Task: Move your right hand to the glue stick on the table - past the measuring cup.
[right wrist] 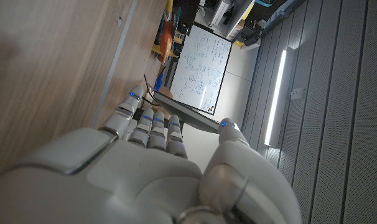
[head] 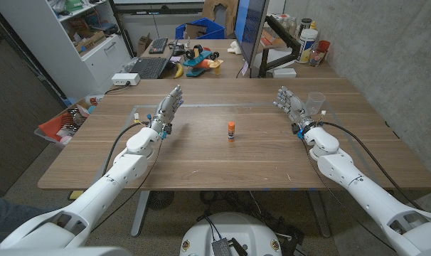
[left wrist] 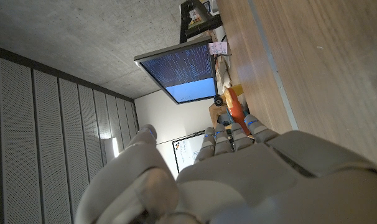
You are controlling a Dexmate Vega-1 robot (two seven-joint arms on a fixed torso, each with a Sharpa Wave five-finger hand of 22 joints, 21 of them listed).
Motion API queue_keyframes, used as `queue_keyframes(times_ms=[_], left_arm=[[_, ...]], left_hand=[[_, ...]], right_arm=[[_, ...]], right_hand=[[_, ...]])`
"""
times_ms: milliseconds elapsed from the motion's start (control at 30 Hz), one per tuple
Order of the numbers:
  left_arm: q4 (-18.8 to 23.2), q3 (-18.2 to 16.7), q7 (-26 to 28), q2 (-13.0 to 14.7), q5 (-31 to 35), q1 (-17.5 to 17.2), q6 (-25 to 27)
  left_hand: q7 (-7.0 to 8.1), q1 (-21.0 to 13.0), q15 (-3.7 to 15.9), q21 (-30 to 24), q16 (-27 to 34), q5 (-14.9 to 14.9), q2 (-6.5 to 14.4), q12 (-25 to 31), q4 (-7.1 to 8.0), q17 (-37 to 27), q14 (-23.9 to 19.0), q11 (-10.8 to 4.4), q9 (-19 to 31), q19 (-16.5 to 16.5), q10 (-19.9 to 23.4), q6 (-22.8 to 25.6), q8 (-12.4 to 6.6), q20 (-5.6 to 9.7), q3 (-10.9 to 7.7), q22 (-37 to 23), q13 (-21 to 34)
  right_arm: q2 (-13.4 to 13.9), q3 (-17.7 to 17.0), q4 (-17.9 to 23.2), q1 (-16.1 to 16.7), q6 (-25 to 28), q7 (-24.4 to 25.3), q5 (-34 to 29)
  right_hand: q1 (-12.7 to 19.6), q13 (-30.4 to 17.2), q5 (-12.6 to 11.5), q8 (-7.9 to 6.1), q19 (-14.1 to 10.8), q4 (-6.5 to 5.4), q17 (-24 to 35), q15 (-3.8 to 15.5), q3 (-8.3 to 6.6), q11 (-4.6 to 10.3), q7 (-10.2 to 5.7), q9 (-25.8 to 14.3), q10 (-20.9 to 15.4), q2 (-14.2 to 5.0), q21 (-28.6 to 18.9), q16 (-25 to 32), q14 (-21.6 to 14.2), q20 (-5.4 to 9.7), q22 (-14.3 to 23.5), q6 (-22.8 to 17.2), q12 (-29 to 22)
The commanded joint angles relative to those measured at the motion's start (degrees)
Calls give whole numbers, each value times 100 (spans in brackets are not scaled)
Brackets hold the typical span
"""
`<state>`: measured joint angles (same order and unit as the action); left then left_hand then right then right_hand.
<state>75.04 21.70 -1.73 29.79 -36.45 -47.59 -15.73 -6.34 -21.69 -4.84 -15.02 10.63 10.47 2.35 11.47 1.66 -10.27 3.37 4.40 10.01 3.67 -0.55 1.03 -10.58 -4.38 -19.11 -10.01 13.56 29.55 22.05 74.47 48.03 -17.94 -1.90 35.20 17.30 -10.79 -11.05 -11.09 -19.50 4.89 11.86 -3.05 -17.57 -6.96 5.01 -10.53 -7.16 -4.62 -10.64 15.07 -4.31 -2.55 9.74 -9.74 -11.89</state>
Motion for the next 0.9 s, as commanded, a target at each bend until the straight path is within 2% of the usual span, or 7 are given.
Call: queue_keyframes(times_ms=[33, 900], left_arm=[[-77, 8, -89, 8, -23, 57, 20], [-69, 46, -156, 43, 21, 99, 35]], left_hand=[[-17, -32, -40, 8, 30, 13, 9, 59, -30, -27, -26, 26, 29, 5, 13, 36, -27, -56, -13, -20, -8], [-6, -20, -43, 54, 30, 6, 21, 69, -54, -28, -31, 27, 29, -3, 30, 53, -26, -62, -6, -23, -46]], right_arm=[[34, 37, 133, 88, -95, 64, -124], [212, 86, 518, 231, -201, 189, -457]], right_hand=[[45, -33, -14, -18, -48, 30, 21, 12, -5, 13, -29, -25, -51, -23, -48, -6, -70, -5, 12, -30, -8], [40, -35, -14, -14, -55, 46, 23, 3, 16, 23, -60, -26, -80, -35, -49, -29, -80, -11, 12, -29, -7]])
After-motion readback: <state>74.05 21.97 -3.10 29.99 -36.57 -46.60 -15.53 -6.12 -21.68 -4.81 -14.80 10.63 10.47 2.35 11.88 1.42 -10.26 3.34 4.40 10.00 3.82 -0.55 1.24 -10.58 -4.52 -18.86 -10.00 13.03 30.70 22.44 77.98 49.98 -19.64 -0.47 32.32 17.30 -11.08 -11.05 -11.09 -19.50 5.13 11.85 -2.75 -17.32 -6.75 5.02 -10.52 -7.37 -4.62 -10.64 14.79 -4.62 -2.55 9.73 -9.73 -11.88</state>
